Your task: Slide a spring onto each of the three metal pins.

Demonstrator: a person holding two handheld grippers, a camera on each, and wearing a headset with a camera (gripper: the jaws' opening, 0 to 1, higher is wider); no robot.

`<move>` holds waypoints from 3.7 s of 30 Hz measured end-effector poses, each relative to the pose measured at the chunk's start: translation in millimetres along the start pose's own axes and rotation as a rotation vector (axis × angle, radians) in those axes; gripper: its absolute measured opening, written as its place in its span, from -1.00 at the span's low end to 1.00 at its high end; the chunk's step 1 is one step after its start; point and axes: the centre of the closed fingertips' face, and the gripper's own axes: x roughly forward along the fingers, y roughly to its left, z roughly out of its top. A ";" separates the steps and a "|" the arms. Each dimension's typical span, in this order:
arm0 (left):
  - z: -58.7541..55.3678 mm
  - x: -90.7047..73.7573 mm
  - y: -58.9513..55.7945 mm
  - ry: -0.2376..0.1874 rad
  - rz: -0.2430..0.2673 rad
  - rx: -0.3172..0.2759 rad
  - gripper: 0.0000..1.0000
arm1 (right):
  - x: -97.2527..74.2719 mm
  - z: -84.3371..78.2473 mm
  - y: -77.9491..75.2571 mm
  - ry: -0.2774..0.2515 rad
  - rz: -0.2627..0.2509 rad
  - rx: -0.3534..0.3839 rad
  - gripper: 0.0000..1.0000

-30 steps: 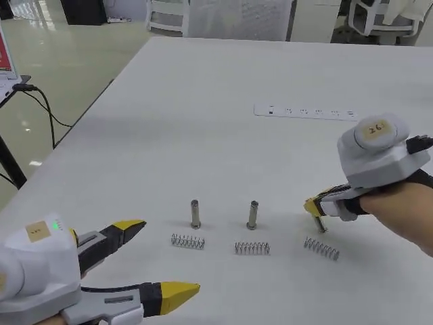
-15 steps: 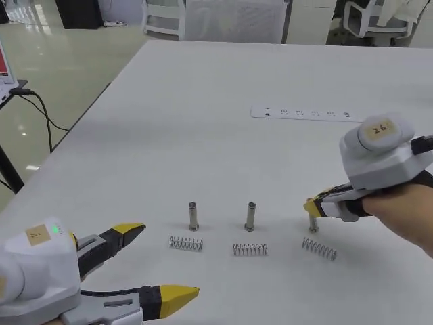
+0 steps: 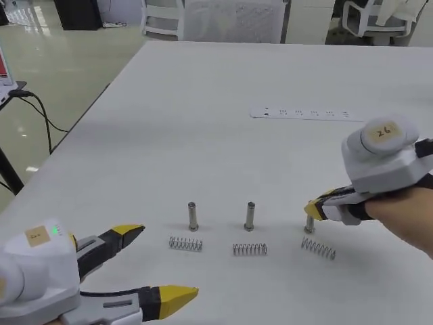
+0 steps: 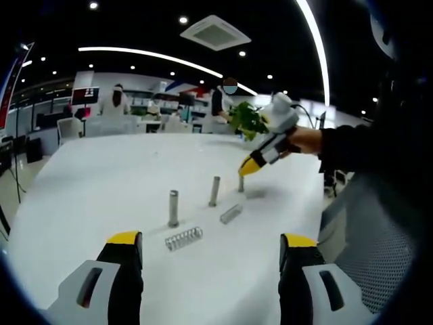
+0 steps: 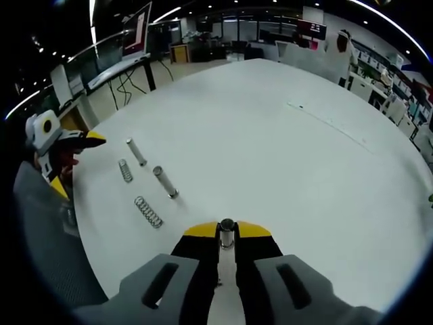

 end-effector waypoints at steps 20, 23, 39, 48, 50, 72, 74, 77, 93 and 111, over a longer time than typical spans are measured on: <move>-1.1 -0.3 0.1 0.012 0.008 0.006 0.59 | -1.3 -16.2 2.4 0.031 0.011 -0.072 -0.89; -1.0 -0.6 0.9 0.013 0.010 0.011 0.59 | 0.0 -18.7 2.6 0.037 0.013 -0.073 -0.89; -2.0 -1.9 3.2 0.013 0.016 0.014 0.58 | 3.6 -33.2 -0.8 0.078 0.020 -0.082 -0.80; -0.7 -1.8 2.7 0.009 0.019 0.013 0.58 | -6.7 -41.5 0.3 0.081 0.031 -0.063 -0.77; -0.5 -1.7 2.1 0.010 0.019 0.015 0.58 | -8.3 -41.8 4.4 0.077 0.044 -0.068 -0.76; -0.4 -1.7 0.7 0.010 0.015 0.014 0.57 | -3.0 -73.5 19.5 0.203 0.099 -0.170 -0.76; -0.3 -1.7 0.8 0.010 0.016 0.014 0.57 | -2.8 -73.5 18.7 0.203 0.098 -0.178 -0.78; -0.4 -1.6 0.3 0.011 0.013 0.014 0.56 | -3.2 -74.2 18.1 0.208 0.094 -0.200 -0.80; -0.4 -0.4 -3.8 0.019 -0.012 0.029 0.51 | -8.4 -75.4 31.0 0.241 0.125 -0.235 -0.85; 21.4 4.5 -19.8 0.027 -0.122 0.070 0.29 | -16.9 -61.5 58.9 0.213 0.181 -0.255 -0.85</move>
